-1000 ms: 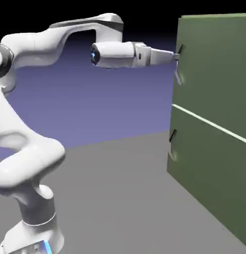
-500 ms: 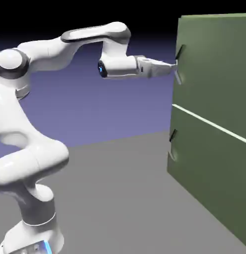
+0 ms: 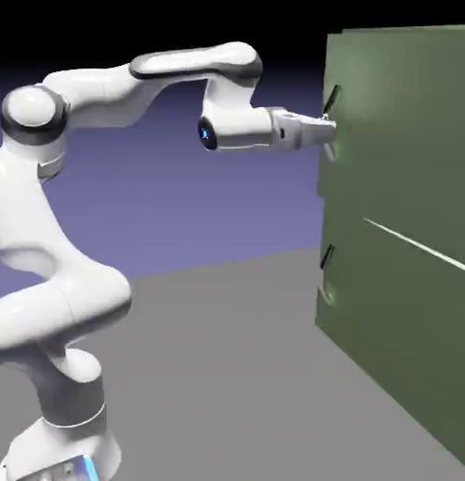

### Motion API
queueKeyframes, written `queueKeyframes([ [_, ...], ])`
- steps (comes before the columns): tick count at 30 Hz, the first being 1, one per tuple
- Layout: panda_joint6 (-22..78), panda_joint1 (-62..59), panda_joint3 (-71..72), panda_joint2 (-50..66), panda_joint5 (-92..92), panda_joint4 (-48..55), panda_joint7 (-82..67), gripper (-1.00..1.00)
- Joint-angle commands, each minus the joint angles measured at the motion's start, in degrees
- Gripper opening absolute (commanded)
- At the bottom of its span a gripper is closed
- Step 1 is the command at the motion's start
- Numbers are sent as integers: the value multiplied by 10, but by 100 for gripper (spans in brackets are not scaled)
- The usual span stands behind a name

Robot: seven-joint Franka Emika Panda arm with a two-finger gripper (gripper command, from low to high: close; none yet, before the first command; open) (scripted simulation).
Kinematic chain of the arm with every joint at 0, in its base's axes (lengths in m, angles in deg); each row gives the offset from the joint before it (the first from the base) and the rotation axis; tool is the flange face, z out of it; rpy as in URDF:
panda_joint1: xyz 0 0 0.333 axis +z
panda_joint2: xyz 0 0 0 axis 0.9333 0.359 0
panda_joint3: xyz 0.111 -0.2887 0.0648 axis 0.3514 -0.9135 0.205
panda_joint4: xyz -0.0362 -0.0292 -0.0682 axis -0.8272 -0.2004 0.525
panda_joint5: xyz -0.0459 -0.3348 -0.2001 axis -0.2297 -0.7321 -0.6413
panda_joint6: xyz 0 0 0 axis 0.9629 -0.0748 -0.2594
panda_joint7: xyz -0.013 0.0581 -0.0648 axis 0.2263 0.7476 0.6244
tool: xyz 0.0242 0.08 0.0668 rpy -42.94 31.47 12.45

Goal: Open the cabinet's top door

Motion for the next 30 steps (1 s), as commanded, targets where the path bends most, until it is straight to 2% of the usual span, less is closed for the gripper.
queueKeyframes([
  [1, 4, 21, -15, 6, 0, -12, -9, -100],
  [12, 39, 249, -196, 45, -20, -115, -86, -100],
  [21, 77, 436, -355, -1, -154, -227, -5, -100],
  [30, 111, 621, -527, -102, -350, -356, 107, -100],
])
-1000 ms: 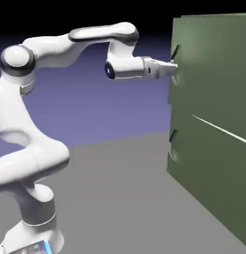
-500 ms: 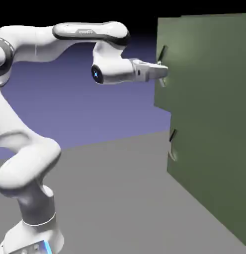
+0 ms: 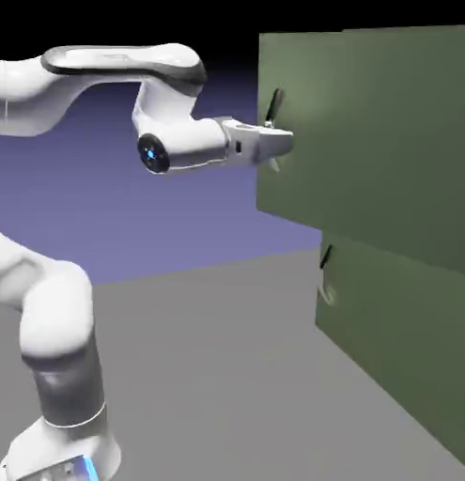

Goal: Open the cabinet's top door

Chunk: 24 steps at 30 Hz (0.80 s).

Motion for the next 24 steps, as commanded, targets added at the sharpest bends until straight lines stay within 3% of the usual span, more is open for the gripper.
queueKeyframes([
  [1, 2, 18, -18, -14, -25, -13, 14, -100],
  [14, 55, 123, -176, -189, -349, -144, 219, -100],
  [24, 234, 54, -311, -316, -598, -197, 355, -100],
])
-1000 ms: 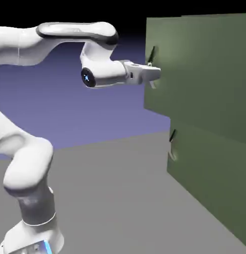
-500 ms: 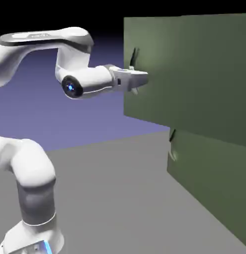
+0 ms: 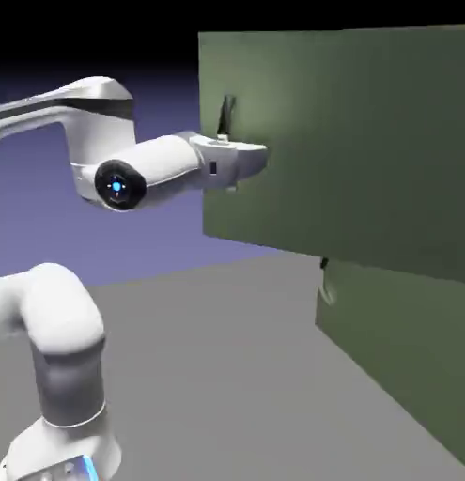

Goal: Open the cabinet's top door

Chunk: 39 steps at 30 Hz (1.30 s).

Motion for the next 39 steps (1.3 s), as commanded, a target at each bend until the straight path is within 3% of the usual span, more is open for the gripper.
queueKeyframes([
  [1, 24, -10, -20, -9, -25, 0, 8, -100],
  [8, 190, -53, -166, -30, -172, 34, 37, -100],
  [15, 355, -32, -311, -5, -293, 131, 44, -100],
  [25, 560, 103, -462, 33, -400, 338, 59, -100],
  [39, 775, 323, -566, 37, -453, 629, 110, -100],
])
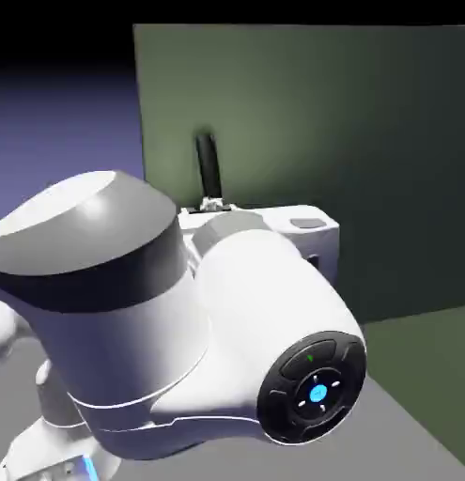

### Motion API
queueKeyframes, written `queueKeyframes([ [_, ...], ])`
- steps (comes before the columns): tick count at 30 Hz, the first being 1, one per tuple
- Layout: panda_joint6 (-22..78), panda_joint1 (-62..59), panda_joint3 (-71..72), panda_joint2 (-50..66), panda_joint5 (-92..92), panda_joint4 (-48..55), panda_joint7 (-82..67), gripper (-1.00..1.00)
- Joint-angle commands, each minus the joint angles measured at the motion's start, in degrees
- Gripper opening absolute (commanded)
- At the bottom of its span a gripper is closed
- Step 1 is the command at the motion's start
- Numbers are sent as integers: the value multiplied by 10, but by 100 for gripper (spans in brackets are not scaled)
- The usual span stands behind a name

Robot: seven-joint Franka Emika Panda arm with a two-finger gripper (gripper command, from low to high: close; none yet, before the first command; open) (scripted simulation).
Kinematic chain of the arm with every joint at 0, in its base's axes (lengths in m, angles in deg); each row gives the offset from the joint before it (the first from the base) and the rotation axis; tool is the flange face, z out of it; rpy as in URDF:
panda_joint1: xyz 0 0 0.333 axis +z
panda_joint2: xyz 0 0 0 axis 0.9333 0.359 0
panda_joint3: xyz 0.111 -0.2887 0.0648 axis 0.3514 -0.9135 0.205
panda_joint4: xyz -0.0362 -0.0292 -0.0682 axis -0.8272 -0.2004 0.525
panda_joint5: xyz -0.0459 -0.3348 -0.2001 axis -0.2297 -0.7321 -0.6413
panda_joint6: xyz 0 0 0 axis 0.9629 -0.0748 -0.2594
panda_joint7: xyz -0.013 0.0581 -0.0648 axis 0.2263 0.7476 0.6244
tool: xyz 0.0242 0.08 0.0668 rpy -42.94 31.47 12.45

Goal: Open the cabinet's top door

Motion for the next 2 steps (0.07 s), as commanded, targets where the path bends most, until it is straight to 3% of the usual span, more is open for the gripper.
queueKeyframes([
  [1, 13, 15, -5, -1, -2, 21, 5, -100],
  [2, 27, 31, -9, -2, -3, 41, 10, -100],
])
